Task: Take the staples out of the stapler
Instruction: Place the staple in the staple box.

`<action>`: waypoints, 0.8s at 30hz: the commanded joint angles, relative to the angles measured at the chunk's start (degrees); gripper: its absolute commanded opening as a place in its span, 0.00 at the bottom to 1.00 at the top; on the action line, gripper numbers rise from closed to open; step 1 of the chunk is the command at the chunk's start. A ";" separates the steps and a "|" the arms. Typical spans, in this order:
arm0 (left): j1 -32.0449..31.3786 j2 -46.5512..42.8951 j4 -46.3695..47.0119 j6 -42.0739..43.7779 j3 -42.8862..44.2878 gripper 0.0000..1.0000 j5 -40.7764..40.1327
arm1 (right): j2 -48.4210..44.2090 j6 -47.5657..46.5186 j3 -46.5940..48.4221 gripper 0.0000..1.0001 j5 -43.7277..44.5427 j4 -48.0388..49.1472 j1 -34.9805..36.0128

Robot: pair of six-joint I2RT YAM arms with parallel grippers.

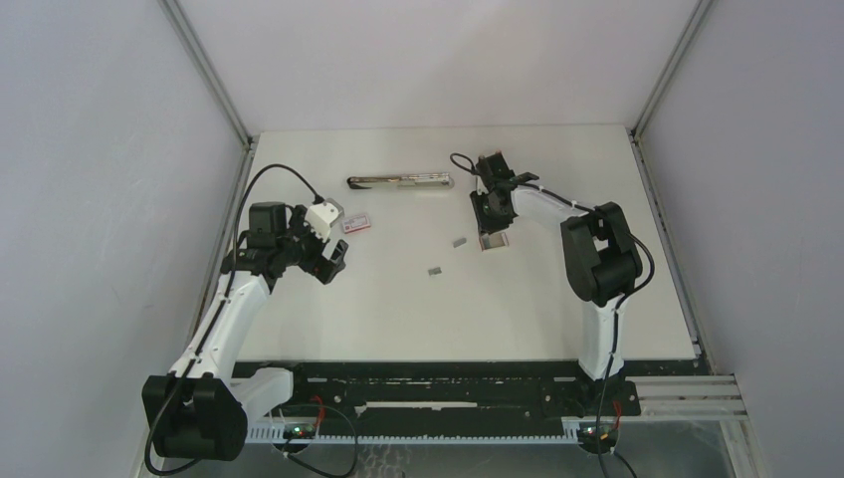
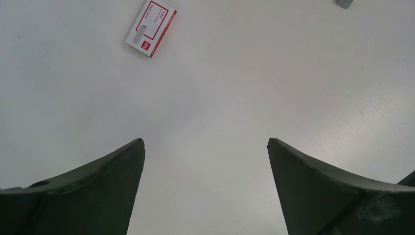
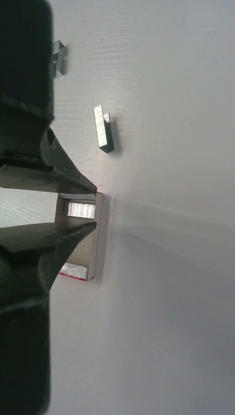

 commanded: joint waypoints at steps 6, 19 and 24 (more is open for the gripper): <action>0.55 -0.28 1.35 -0.14 -0.98 1.00 0.78 | -3.57 -1.34 0.01 0.36 1.55 -0.09 0.85; 0.62 -0.63 1.44 -0.12 -1.09 1.00 0.87 | -3.05 -2.42 -2.56 0.40 3.70 0.34 1.84; 0.63 -0.43 1.42 -0.13 -1.00 1.00 0.86 | -2.83 -2.47 -2.58 0.37 3.54 0.43 1.83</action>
